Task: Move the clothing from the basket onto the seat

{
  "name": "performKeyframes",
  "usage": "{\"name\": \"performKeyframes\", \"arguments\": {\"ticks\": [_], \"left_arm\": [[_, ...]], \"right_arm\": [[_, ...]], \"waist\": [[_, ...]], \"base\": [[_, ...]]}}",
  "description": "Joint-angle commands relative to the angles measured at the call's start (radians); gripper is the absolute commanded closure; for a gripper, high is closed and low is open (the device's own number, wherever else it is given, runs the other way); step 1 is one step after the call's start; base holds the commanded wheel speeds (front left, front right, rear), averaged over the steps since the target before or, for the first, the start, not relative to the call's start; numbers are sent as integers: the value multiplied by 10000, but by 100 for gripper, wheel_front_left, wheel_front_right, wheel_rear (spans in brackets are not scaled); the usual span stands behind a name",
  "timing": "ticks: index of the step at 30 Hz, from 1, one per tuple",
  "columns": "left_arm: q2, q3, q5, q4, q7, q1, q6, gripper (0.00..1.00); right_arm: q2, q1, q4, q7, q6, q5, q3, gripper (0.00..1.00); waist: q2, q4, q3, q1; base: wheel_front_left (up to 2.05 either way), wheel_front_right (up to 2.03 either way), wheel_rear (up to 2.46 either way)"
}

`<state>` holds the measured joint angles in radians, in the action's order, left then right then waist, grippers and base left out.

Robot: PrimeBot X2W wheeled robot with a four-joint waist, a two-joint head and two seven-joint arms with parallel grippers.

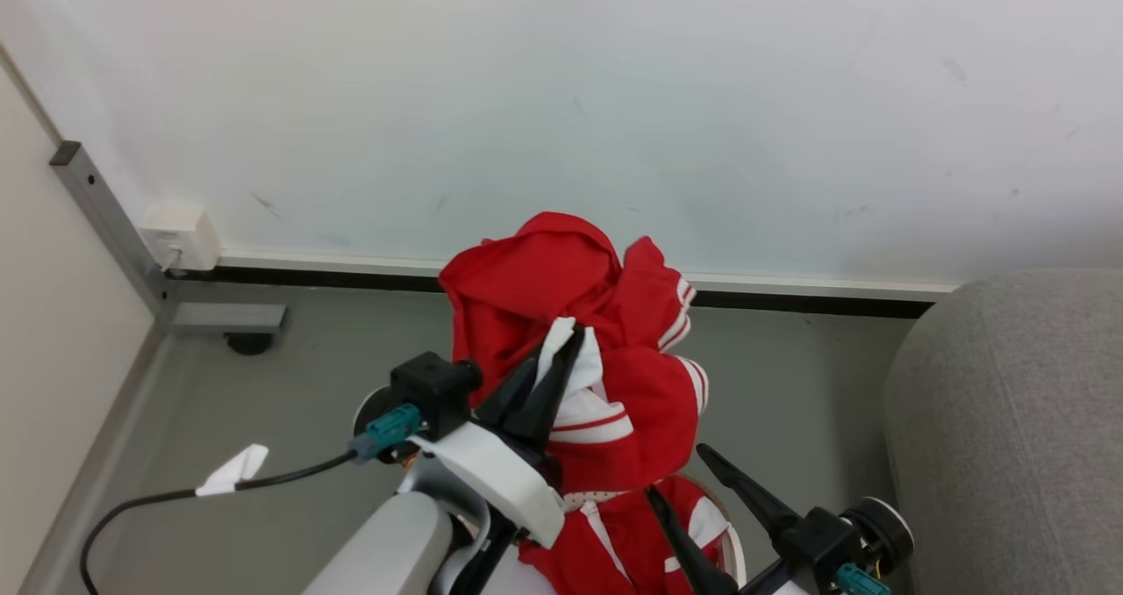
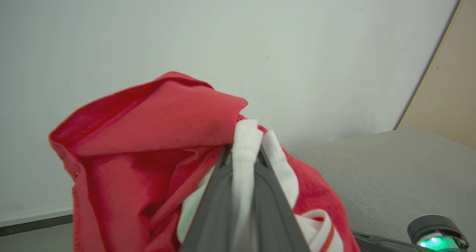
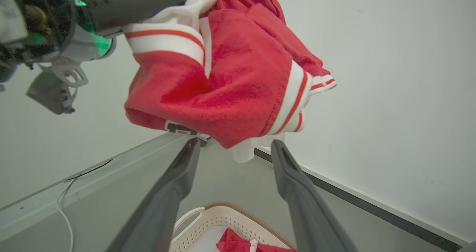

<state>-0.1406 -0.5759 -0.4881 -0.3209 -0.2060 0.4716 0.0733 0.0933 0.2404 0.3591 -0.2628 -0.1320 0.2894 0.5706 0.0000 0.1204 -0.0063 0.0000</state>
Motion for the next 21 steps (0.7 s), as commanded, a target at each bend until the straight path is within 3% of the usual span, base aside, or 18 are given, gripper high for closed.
{"name": "performKeyframes", "arguments": {"ticks": [1, 21], "left_arm": [[90, -153, -45, -82, 18, 126, 86, 100], [653, -1672, -147, -940, 31, 147, 427, 100]], "right_arm": [[42, 289, 280, -29, 23, -163, 200, 0], [-105, 1176, 1265, -32, 25, -677, 97, 2]], "waist": [[0, 263, -90, 0], [0, 1430, -304, 0]], "base": [[0, 0, 0], [0, 0, 0]]}}
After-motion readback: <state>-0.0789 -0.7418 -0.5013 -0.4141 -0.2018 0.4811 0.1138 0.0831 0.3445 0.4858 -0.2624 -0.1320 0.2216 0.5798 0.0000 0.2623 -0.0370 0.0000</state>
